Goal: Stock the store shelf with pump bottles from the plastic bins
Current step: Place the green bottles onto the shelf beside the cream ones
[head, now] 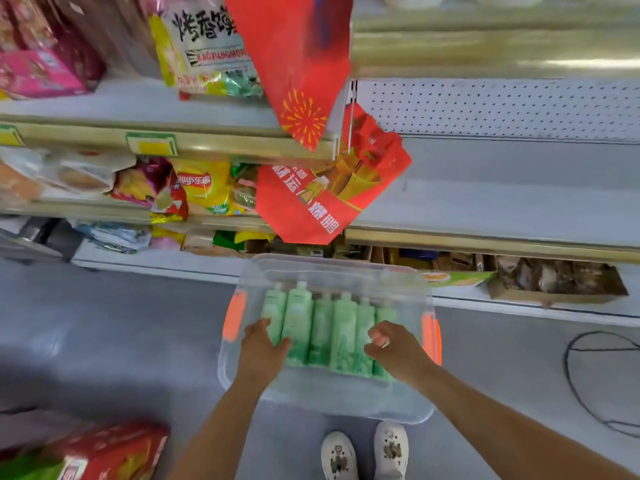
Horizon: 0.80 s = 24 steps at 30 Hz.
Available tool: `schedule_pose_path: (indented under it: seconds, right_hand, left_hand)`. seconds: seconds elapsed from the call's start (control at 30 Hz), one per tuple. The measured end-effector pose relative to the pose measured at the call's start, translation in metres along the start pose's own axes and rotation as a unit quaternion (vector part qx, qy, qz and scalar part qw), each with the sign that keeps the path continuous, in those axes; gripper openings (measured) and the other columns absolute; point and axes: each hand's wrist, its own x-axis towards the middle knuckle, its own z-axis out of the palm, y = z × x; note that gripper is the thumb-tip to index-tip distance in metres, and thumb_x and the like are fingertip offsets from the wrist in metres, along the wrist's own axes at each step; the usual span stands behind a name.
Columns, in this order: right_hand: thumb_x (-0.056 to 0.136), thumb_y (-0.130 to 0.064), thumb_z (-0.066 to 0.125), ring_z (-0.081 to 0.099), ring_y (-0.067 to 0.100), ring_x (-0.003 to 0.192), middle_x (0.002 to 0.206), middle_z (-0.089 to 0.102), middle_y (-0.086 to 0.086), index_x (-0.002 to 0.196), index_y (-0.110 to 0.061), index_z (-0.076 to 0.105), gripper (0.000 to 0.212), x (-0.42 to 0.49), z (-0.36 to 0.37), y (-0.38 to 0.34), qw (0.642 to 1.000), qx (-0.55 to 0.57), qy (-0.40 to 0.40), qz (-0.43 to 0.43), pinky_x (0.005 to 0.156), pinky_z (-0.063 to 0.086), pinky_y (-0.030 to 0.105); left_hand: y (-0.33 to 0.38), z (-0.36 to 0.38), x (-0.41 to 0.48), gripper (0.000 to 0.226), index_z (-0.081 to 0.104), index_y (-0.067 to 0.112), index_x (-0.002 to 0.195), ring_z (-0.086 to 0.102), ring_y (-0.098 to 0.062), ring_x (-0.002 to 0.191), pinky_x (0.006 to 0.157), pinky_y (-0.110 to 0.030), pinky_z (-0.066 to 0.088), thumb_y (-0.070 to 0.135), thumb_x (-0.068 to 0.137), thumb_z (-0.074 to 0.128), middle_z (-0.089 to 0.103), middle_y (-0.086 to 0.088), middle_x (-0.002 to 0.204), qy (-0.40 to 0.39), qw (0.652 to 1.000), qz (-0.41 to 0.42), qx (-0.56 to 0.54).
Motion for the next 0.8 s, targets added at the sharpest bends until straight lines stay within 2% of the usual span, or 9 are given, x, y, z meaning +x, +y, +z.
schedule_pose_path:
  seconds: [0.17, 0.27, 0.33, 0.4, 0.53, 0.6, 0.67, 0.73, 0.8]
  right_hand:
    - [0.089, -0.017, 0.060, 0.061, 0.024, 0.103, 0.122, 0.062, 0.010, 0.124, -0.006, 0.056, 0.037, 0.057, 0.054, -0.003, 0.998, 0.001, -0.027, 0.054, 0.081, 0.047, 0.026]
    - [0.090, -0.017, 0.059, 0.061, 0.023, 0.099, 0.115, 0.060, 0.008, 0.130, -0.004, 0.052, 0.042, 0.082, 0.084, -0.021, 0.996, 0.041, -0.048, 0.063, 0.081, 0.050, 0.031]
    - [0.090, -0.018, 0.061, 0.061, 0.024, 0.094, 0.113, 0.060, 0.011, 0.135, -0.004, 0.045, 0.049, 0.093, 0.101, -0.034, 0.991, 0.087, -0.059, 0.079, 0.086, 0.051, 0.034]
    - [0.089, -0.019, 0.062, 0.060, 0.024, 0.093, 0.117, 0.061, 0.014, 0.135, -0.004, 0.044, 0.051, 0.103, 0.115, -0.041, 0.986, 0.117, -0.066, 0.100, 0.082, 0.050, 0.033]
    - [0.088, -0.011, 0.060, 0.062, 0.028, 0.096, 0.117, 0.063, 0.018, 0.124, 0.000, 0.051, 0.038, 0.120, 0.128, -0.035, 0.985, 0.109, -0.037, 0.126, 0.080, 0.051, 0.034]
    - [0.087, -0.011, 0.063, 0.062, 0.026, 0.093, 0.114, 0.063, 0.015, 0.121, -0.002, 0.053, 0.036, 0.126, 0.129, -0.027, 0.984, 0.116, -0.026, 0.131, 0.077, 0.051, 0.034]
    - [0.083, -0.023, 0.072, 0.061, 0.023, 0.095, 0.114, 0.062, 0.011, 0.123, -0.004, 0.052, 0.048, 0.131, 0.134, -0.023, 0.985, 0.118, -0.034, 0.125, 0.080, 0.053, 0.032]
    - [0.077, -0.039, 0.076, 0.058, 0.028, 0.109, 0.124, 0.055, 0.013, 0.131, -0.004, 0.047, 0.071, 0.133, 0.141, -0.024, 0.986, 0.103, -0.039, 0.129, 0.093, 0.051, 0.041]
    - [0.076, -0.045, 0.075, 0.058, 0.031, 0.110, 0.126, 0.053, 0.015, 0.133, -0.002, 0.045, 0.077, 0.134, 0.145, -0.027, 0.985, 0.093, -0.026, 0.140, 0.094, 0.051, 0.045]
  left_hand:
    - [-0.028, 0.027, 0.051, 0.071, 0.029, -0.004, 0.146, 0.037, -0.038, 0.135, 0.110, -0.040, 0.030, 0.021, 0.089, 0.064, 0.037, -0.025, 0.146, 0.015, 0.997, -0.050, 0.049]
    - [-0.038, 0.042, 0.072, 0.076, 0.013, -0.005, 0.151, 0.031, -0.035, 0.142, 0.113, -0.040, 0.026, 0.028, 0.097, 0.055, 0.028, -0.024, 0.155, 0.009, 0.994, -0.095, 0.052]
    - [-0.045, 0.051, 0.079, 0.071, 0.019, -0.004, 0.151, 0.033, -0.036, 0.140, 0.111, -0.042, 0.028, 0.033, 0.099, 0.051, 0.032, -0.023, 0.152, 0.033, 0.991, -0.115, 0.052]
    - [-0.049, 0.060, 0.082, 0.069, 0.023, -0.001, 0.150, 0.032, -0.036, 0.139, 0.111, -0.043, 0.027, 0.036, 0.099, 0.050, 0.034, -0.022, 0.149, 0.049, 0.991, -0.116, 0.053]
    - [-0.057, 0.079, 0.090, 0.055, 0.044, 0.003, 0.137, 0.038, -0.037, 0.130, 0.108, -0.037, 0.027, 0.037, 0.095, 0.055, 0.045, -0.023, 0.135, 0.005, 0.991, -0.116, 0.063]
    - [-0.062, 0.085, 0.095, 0.053, 0.048, 0.003, 0.131, 0.042, -0.037, 0.126, 0.107, -0.036, 0.030, 0.038, 0.092, 0.059, 0.047, -0.021, 0.131, -0.011, 0.991, -0.118, 0.061]
    - [-0.064, 0.085, 0.101, 0.059, 0.049, 0.004, 0.128, 0.048, -0.037, 0.120, 0.105, -0.038, 0.036, 0.043, 0.088, 0.065, 0.049, -0.019, 0.128, -0.018, 0.992, -0.116, 0.051]
    - [-0.064, 0.075, 0.109, 0.064, 0.051, 0.009, 0.124, 0.055, -0.033, 0.114, 0.101, -0.039, 0.044, 0.049, 0.079, 0.074, 0.055, -0.013, 0.121, -0.039, 0.993, -0.115, 0.014]
    - [-0.063, 0.061, 0.116, 0.061, 0.057, 0.015, 0.115, 0.064, -0.026, 0.101, 0.090, -0.038, 0.052, 0.049, 0.070, 0.082, 0.064, -0.007, 0.107, -0.074, 0.989, -0.117, -0.043]
